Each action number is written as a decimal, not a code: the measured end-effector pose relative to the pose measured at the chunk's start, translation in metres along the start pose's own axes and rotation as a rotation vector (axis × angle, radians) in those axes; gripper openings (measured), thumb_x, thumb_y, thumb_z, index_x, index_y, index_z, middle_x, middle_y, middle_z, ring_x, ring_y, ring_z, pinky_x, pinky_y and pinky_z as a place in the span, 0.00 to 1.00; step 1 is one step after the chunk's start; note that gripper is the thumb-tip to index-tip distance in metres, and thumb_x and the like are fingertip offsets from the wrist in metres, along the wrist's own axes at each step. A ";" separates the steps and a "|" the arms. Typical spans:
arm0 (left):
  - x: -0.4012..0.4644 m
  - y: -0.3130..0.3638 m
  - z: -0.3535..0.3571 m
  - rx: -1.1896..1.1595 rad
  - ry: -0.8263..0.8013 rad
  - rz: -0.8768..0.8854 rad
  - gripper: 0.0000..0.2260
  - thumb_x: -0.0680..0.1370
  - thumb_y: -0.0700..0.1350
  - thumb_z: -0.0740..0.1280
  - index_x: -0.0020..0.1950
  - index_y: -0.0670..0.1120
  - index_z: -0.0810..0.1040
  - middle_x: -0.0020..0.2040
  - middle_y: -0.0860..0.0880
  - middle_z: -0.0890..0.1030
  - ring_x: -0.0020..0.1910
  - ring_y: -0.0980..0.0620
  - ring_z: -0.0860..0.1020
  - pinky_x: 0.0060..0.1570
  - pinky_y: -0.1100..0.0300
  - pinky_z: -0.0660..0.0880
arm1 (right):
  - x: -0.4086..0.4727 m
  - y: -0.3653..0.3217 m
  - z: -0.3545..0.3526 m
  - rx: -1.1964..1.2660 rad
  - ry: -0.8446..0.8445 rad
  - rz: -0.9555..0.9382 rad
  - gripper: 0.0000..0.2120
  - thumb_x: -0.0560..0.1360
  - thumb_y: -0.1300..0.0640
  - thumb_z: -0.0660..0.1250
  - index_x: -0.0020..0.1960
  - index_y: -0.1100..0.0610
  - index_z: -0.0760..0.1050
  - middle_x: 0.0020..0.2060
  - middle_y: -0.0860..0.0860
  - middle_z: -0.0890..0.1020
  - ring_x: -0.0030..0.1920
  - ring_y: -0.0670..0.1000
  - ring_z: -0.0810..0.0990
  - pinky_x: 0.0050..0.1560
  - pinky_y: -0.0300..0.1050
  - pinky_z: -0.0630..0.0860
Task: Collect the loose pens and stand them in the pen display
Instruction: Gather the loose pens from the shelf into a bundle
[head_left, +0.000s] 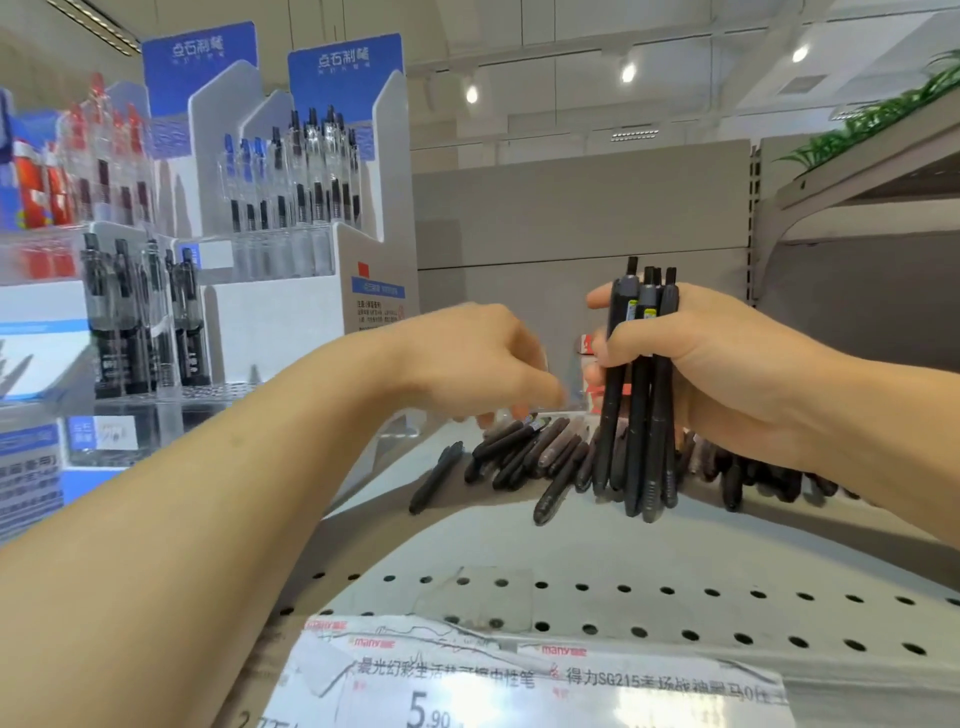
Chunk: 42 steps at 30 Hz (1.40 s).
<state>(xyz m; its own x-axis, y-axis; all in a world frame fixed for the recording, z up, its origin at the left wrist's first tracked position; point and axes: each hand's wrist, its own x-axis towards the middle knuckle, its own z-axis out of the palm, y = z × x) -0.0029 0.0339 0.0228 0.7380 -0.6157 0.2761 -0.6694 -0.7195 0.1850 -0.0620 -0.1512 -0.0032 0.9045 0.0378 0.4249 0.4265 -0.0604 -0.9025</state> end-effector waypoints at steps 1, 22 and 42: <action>0.002 -0.008 -0.002 0.142 0.066 -0.067 0.13 0.75 0.56 0.66 0.47 0.49 0.84 0.39 0.52 0.85 0.35 0.55 0.83 0.38 0.56 0.82 | -0.001 0.000 0.001 0.027 -0.025 0.003 0.19 0.73 0.71 0.68 0.60 0.55 0.76 0.39 0.55 0.81 0.36 0.52 0.83 0.37 0.47 0.81; 0.009 -0.024 -0.002 -0.037 0.239 -0.272 0.13 0.75 0.42 0.71 0.59 0.46 0.79 0.34 0.48 0.85 0.31 0.52 0.84 0.32 0.58 0.83 | -0.006 0.000 0.002 0.005 -0.062 0.094 0.11 0.75 0.68 0.70 0.55 0.58 0.77 0.38 0.55 0.83 0.37 0.52 0.84 0.53 0.57 0.84; 0.004 0.006 0.012 -0.691 0.093 0.202 0.04 0.76 0.42 0.73 0.49 0.44 0.82 0.44 0.45 0.86 0.41 0.47 0.86 0.41 0.58 0.81 | 0.000 0.001 -0.006 -0.098 -0.050 -0.004 0.03 0.76 0.58 0.71 0.49 0.56 0.81 0.35 0.51 0.83 0.36 0.49 0.84 0.33 0.43 0.80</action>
<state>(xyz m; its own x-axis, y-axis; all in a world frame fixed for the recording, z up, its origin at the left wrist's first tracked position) -0.0035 0.0233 0.0137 0.6049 -0.6633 0.4407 -0.7150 -0.2087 0.6672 -0.0618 -0.1572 -0.0038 0.9021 0.0880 0.4224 0.4313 -0.1577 -0.8883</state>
